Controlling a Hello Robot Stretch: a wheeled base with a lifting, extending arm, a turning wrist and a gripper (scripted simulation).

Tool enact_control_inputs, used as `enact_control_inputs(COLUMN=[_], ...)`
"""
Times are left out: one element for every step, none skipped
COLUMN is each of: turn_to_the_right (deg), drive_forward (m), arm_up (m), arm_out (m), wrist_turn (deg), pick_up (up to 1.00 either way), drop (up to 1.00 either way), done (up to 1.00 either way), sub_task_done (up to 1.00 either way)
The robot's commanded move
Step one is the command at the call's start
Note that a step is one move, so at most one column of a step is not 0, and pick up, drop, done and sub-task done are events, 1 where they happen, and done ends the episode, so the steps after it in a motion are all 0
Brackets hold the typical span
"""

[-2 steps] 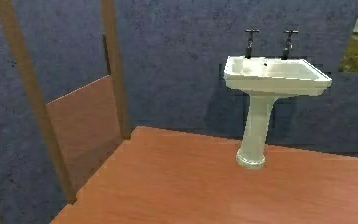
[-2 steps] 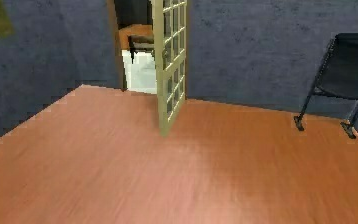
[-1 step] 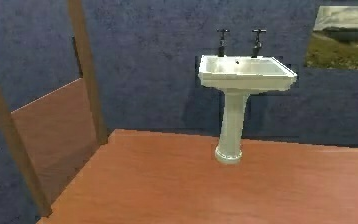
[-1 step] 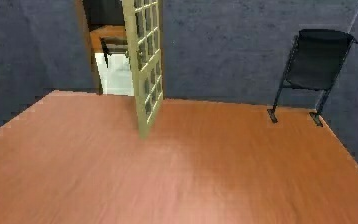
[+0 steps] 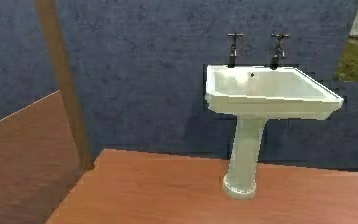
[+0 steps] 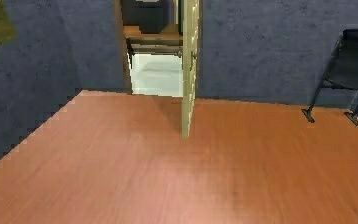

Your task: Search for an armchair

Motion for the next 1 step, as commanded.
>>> enact_control_inputs(turn_to_the_right=[-42.0], drive_forward=[0.0], arm_up=[0.0], arm_out=[0.0], wrist_turn=[0.0], pick_up=[0.0], drop=[0.0], done=[0.0], sub_task_done=[0.0])
